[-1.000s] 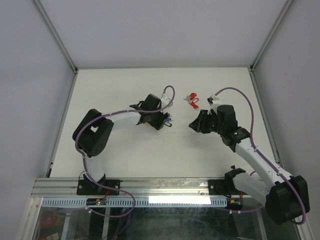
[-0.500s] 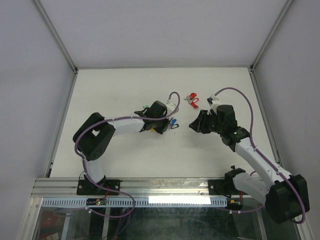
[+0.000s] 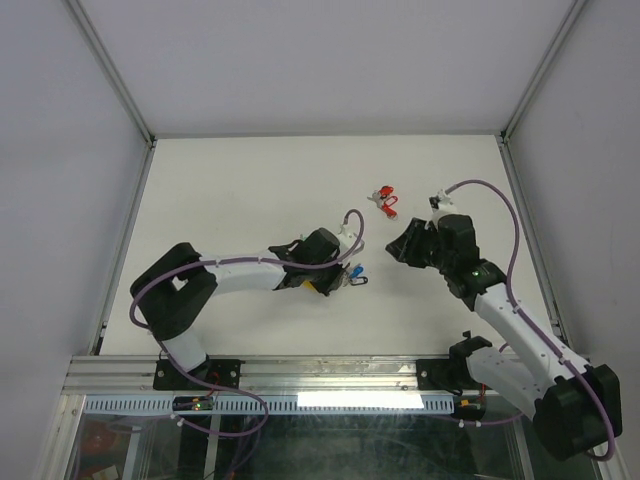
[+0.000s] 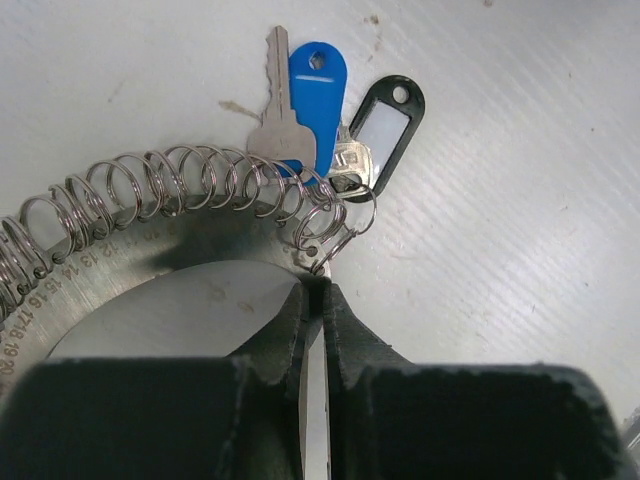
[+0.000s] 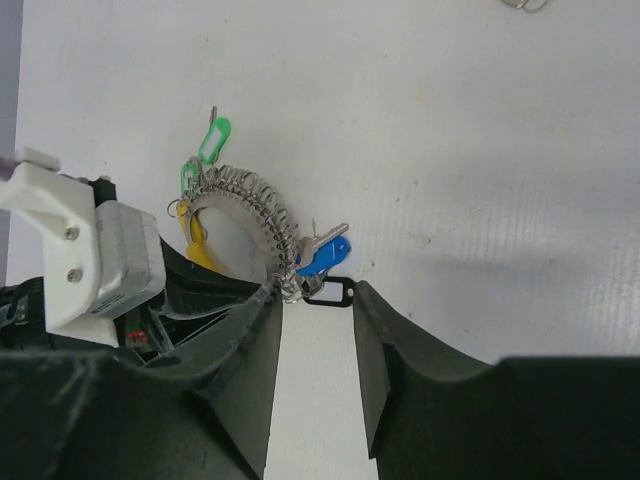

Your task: Put the keys on the keyring

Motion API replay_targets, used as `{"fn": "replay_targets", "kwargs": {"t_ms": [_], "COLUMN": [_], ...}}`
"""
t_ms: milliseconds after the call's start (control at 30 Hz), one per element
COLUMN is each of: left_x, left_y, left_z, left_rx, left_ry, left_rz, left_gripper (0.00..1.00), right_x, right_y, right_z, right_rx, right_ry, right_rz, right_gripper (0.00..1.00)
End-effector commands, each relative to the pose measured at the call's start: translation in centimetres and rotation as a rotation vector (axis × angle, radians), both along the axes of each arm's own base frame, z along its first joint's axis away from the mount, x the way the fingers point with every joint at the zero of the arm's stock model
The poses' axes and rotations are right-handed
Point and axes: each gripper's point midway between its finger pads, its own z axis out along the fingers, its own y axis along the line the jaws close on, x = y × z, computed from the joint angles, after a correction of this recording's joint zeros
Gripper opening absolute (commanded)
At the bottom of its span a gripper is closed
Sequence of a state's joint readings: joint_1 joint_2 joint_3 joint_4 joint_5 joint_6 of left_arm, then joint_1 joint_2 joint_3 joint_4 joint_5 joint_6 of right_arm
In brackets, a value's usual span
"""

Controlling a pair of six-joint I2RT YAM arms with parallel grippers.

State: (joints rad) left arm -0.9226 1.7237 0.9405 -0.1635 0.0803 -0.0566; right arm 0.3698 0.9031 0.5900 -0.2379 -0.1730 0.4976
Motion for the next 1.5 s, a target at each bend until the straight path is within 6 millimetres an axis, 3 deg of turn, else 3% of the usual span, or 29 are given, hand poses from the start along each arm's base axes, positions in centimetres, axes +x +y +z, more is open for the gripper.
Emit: {"fn": "replay_targets", "kwargs": {"t_ms": [0, 233, 500, 767, 867, 967, 1167, 1333, 1467], "left_x": [-0.4, -1.8, -2.2, -2.6, -2.7, -2.7, -1.5, 0.8, 4.1], "left_y": [-1.5, -2.0, -2.3, -2.4, -2.4, -2.3, -1.3, 0.9, 4.9], "left_z": [3.1, 4.5, 5.4, 5.3, 5.1, 5.1, 6.0, 7.1, 7.4], "left_rx": [-0.129, -0.194, -0.232, -0.239, -0.236, -0.234, -0.223, -0.230, -0.209], "left_ry": [-0.070, -0.124, -0.148, -0.147, -0.144, -0.145, -0.197, -0.223, -0.230], "left_rz": [-0.006, -0.027, -0.038, -0.044, -0.046, -0.046, 0.031, 0.163, 0.342], "left_gripper": [0.00, 0.00, 0.00, 0.00, 0.00, 0.00, 0.00, 0.22, 0.29], "right_x": [0.1, -0.6, -0.4, -0.6, -0.5, -0.6, -2.5, -3.8, -4.7], "right_y": [1.7, 5.5, 7.9, 10.8, 10.5, 9.0, 7.1, 6.0, 6.6], "right_z": [0.2, 0.0, -3.8, -5.0, -6.0, -7.3, -7.3, -6.2, -5.7], "right_rx": [0.108, 0.229, 0.242, 0.267, 0.235, 0.199, 0.242, 0.207, 0.216], "right_ry": [0.046, 0.129, 0.325, 0.380, 0.413, 0.439, 0.410, 0.343, 0.340], "right_rz": [0.019, 0.218, 0.267, 0.328, 0.282, 0.152, -0.003, -0.052, -0.032], "right_gripper": [0.38, 0.43, 0.45, 0.45, 0.45, 0.45, 0.47, 0.49, 0.49]}}
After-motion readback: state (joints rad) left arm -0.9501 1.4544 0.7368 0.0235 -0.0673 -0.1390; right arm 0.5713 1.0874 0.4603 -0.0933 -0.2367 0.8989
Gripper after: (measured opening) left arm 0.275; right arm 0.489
